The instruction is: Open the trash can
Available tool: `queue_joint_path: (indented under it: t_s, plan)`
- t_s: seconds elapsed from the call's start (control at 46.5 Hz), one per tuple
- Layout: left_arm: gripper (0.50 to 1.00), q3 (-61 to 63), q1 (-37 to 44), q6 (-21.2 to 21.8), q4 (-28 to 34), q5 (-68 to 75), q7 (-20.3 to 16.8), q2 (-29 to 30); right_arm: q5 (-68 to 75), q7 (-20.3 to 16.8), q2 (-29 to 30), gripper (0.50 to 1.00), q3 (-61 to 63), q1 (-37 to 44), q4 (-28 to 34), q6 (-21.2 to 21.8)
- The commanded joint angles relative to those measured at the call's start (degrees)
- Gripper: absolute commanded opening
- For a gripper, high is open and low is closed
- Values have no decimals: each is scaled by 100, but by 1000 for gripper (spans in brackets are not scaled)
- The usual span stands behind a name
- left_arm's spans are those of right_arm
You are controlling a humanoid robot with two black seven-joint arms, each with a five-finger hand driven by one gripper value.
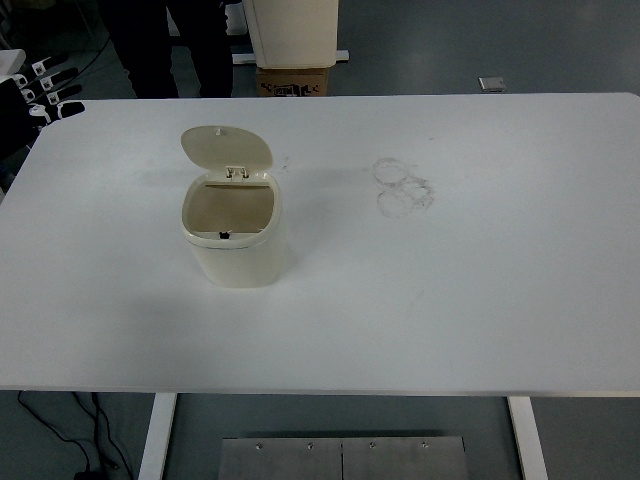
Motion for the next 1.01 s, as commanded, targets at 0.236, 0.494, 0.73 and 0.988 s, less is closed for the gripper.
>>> queue_joint_path:
  t_s: [0.236, 0.494, 0.73, 0.988]
  plan:
    - [1000, -1123, 734, 376, 208, -303, -548, -495, 0, -1, 0, 991, 0, 0, 0, 0]
    - [1000, -2038, 1402, 368, 366, -505, -724, -688, 0, -1, 0, 991, 0, 0, 0, 0]
    - [1000, -2460, 1798, 359, 471, -514, -1005, -1013, 0, -1, 0, 991, 0, 0, 0, 0]
    - [1000, -2794, 1886, 69, 683, -690, -1005, -1277, 0, -1, 0, 991, 0, 0, 0, 0]
